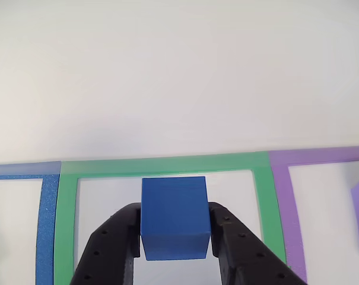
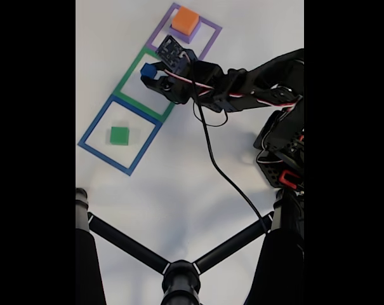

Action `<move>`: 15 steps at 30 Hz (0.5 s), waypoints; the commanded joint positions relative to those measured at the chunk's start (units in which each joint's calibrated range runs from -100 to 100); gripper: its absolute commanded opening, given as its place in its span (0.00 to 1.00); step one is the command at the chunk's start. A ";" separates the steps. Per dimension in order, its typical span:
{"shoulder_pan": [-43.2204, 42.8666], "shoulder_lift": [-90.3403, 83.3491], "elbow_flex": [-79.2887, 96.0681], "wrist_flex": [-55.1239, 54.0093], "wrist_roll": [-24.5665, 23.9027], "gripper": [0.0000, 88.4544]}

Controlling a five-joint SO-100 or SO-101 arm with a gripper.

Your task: Tower of hanoi

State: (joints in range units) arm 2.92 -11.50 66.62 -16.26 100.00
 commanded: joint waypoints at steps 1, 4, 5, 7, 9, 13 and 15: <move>0.86 -14.94 -7.33 23.43 0.00 0.03; 0.48 -20.79 -16.87 42.69 0.00 0.03; 0.33 -22.07 -20.78 49.41 0.00 0.03; -0.28 -23.67 -28.87 61.23 0.00 0.03; -1.20 -24.23 -36.59 70.21 0.00 0.03; -3.49 -24.15 -52.77 86.96 -1.47 0.03; -4.86 -24.31 -59.58 93.76 -3.68 0.03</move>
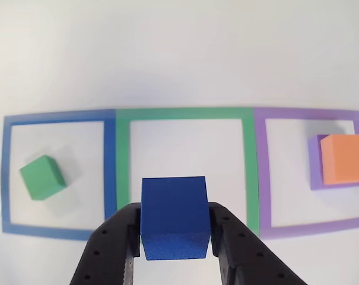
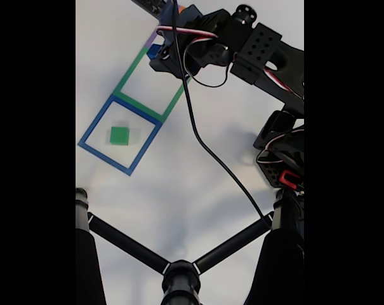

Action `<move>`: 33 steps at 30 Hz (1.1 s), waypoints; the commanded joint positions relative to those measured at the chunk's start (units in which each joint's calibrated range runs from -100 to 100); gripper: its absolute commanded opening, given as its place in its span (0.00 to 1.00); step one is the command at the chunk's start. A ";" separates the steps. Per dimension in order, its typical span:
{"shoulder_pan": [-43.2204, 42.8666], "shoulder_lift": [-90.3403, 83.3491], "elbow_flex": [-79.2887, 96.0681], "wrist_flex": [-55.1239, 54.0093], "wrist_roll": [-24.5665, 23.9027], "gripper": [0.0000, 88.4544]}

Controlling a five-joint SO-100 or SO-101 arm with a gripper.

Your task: Tower of hanoi

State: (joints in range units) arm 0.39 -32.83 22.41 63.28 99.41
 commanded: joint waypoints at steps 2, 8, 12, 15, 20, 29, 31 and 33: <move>-4.01 -3.31 -21.00 20.13 -5.30 0.03; -9.58 -5.47 -30.45 30.57 -10.63 0.03; -13.24 -6.75 -34.45 34.54 -13.02 0.03; -15.98 -8.12 -34.63 35.35 -14.49 0.03; -20.63 -10.36 -31.81 35.27 -14.85 0.03; -22.16 -19.41 0.63 8.72 -2.17 0.03; -21.85 -20.22 8.71 0.87 0.59 0.03; -21.70 -19.73 14.89 -6.34 0.59 0.03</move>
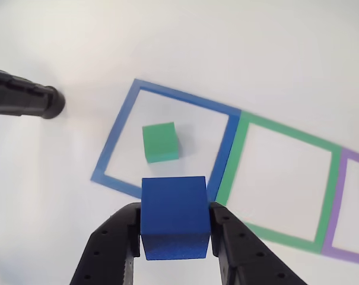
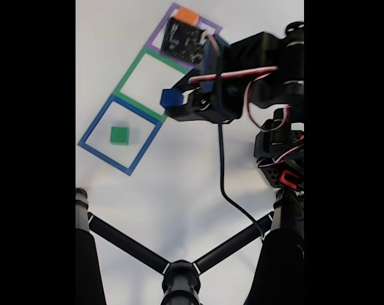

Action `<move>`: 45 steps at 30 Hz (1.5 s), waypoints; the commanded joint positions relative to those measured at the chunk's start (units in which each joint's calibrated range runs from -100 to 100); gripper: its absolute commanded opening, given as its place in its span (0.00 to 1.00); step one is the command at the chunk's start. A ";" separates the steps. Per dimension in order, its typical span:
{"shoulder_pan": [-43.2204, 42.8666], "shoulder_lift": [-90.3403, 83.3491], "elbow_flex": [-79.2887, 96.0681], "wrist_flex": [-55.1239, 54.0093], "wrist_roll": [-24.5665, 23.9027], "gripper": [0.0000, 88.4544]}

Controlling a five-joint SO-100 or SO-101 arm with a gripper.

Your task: Tower of hanoi

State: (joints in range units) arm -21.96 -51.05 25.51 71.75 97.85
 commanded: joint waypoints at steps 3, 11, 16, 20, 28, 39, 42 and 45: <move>0.50 0.49 22.52 -30.02 2.15 0.03; -0.26 13.15 37.60 -64.02 2.15 0.03; -0.72 22.28 43.24 -81.09 2.15 0.03; -1.94 28.29 44.96 -89.27 2.15 0.04; -3.01 40.55 44.78 -103.68 2.15 0.04; -3.08 52.49 39.24 -110.96 2.15 0.04; -3.01 54.09 38.15 -111.77 2.15 0.04; -3.31 55.06 37.51 -112.17 2.15 0.04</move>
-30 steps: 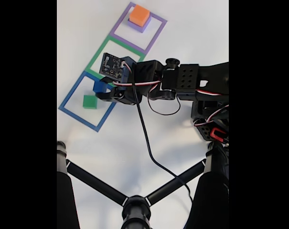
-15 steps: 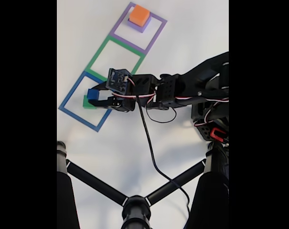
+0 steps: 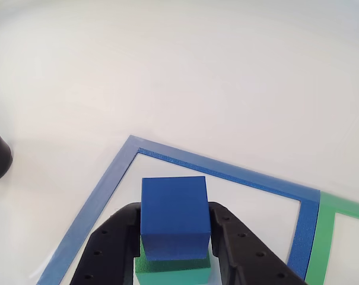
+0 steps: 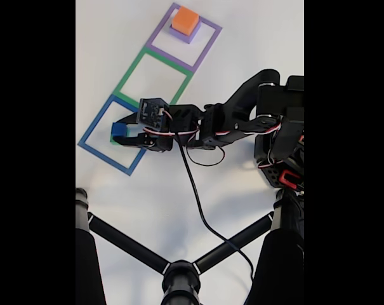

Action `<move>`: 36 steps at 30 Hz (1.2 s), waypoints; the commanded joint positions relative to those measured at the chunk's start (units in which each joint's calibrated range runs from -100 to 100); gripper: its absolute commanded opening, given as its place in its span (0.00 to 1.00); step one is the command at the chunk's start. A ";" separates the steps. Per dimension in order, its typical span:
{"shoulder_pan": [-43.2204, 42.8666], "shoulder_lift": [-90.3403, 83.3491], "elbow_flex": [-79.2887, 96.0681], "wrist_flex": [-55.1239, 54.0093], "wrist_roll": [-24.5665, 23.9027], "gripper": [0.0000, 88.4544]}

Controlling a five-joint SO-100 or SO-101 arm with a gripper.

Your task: Tower of hanoi

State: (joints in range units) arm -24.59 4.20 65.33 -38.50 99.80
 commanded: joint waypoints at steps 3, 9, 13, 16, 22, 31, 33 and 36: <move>-0.92 0.77 -2.41 -3.06 0.20 0.04; -1.15 2.85 -2.41 -4.76 0.20 0.05; -1.15 4.46 -2.50 -6.38 0.20 0.07; -0.84 5.66 -2.95 -7.43 0.20 0.09; -0.16 7.10 -4.04 -8.48 0.20 0.17; 0.45 2.45 -4.59 -6.94 0.20 0.21; 0.68 -1.95 -4.41 -3.22 0.20 0.21; 1.52 -11.01 -5.32 6.65 0.20 0.20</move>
State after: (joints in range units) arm -24.68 5.29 61.98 -41.20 100.00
